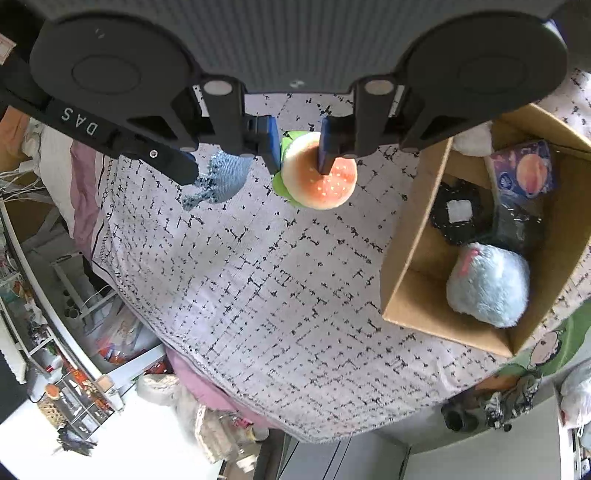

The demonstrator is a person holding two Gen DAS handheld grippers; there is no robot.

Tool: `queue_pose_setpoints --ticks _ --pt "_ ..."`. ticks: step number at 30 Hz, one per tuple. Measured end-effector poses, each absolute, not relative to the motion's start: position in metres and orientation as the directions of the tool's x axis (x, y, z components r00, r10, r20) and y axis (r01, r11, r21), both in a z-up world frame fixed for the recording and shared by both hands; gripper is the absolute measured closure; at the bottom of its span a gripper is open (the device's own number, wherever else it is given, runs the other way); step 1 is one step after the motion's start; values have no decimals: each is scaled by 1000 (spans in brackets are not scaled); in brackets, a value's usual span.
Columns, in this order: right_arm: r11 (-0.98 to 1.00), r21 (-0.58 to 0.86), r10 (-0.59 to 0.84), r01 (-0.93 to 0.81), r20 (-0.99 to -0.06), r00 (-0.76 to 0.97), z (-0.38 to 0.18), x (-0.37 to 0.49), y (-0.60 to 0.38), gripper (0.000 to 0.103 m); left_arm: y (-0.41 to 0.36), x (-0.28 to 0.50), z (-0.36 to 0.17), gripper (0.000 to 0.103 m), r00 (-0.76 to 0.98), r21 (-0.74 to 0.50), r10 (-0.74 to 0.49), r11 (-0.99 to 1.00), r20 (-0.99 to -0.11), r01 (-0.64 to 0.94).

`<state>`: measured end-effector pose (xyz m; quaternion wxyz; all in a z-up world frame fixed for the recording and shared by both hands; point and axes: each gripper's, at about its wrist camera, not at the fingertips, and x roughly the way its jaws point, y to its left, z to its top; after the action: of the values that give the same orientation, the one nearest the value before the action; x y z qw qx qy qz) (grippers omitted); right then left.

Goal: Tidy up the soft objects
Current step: 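Carry the burger toy and octopus plush over the box with both tools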

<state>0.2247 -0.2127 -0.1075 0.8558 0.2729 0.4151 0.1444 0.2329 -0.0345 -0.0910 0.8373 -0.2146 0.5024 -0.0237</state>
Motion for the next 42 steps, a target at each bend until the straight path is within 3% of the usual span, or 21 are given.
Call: queue_pose_setpoints --ticks 23,42 --pt "803 589 490 -86 -572 657 -60 199 -169 99 21 211 -49 83 553 -365 -257 926 -792 -93" --pt "799 581 539 -156 -575 616 -54 200 -107 99 94 208 -58 83 554 -354 -213 921 -805 -160"
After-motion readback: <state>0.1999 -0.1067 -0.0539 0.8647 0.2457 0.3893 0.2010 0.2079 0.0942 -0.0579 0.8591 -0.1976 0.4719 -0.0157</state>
